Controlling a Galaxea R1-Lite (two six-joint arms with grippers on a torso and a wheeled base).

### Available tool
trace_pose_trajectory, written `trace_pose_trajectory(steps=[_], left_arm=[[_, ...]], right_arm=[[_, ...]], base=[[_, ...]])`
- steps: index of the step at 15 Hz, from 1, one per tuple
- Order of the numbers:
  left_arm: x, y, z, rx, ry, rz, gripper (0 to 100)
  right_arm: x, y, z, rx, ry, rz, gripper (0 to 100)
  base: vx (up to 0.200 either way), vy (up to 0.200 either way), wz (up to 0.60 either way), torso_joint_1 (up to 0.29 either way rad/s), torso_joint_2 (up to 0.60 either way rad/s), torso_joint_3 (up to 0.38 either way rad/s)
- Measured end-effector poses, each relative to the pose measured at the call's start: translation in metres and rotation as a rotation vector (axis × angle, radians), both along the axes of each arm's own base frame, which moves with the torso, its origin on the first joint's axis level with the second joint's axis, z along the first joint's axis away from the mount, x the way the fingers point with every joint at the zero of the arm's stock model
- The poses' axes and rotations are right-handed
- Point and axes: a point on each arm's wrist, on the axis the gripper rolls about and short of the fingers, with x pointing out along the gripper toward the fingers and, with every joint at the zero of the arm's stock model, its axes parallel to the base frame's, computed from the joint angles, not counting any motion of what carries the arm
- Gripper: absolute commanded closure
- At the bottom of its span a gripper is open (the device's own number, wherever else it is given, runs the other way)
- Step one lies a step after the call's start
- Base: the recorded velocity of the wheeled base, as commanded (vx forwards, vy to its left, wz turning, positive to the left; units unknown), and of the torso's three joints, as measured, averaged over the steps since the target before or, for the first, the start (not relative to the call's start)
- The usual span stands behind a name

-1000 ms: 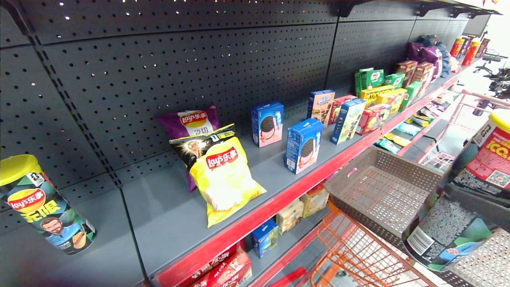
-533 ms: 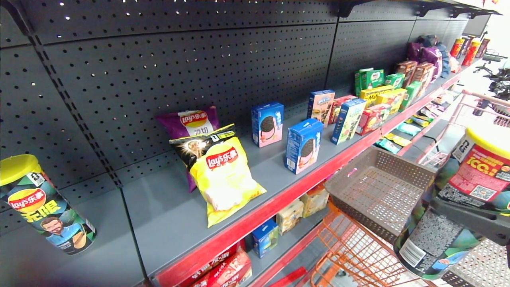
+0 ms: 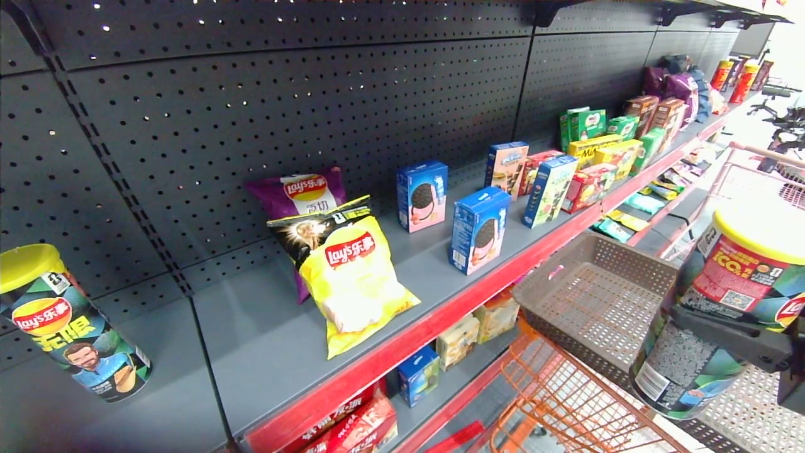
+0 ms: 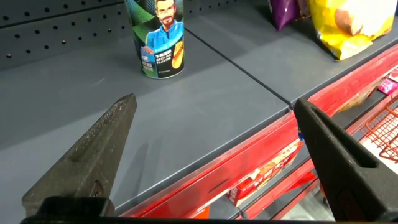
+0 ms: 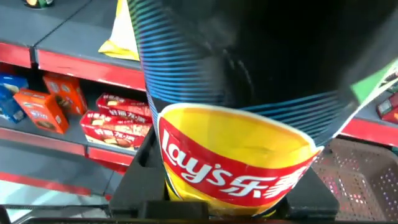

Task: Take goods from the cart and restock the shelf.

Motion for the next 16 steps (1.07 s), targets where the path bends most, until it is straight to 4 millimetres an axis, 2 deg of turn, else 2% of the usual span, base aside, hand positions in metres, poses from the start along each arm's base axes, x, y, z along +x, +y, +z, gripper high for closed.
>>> trace_pose_trajectory(steps=[3, 7, 16], left_arm=[[0.0, 0.0, 0.0, 0.0, 0.0, 0.0, 0], [0.0, 0.0, -0.0001, 0.0, 0.001, -0.002, 0], [0.0, 0.0, 0.0, 0.0, 0.0, 0.0, 0]], right_arm=[[0.0024, 0.0001, -0.0016, -0.001, 0.009, 0.002, 100], [0.0046, 0.0012, -0.0028, -0.003, 0.018, 0.009, 100], [-0.0001, 0.0065, -0.0024, -0.002, 0.016, 0.031, 100]], base=[[0.0, 0.0, 0.6, -0.006, 0.0, 0.001], [0.0, 0.0, 0.0, 0.0, 0.0, 0.0], [0.0, 0.0, 0.6, 0.002, 0.0, 0.002]])
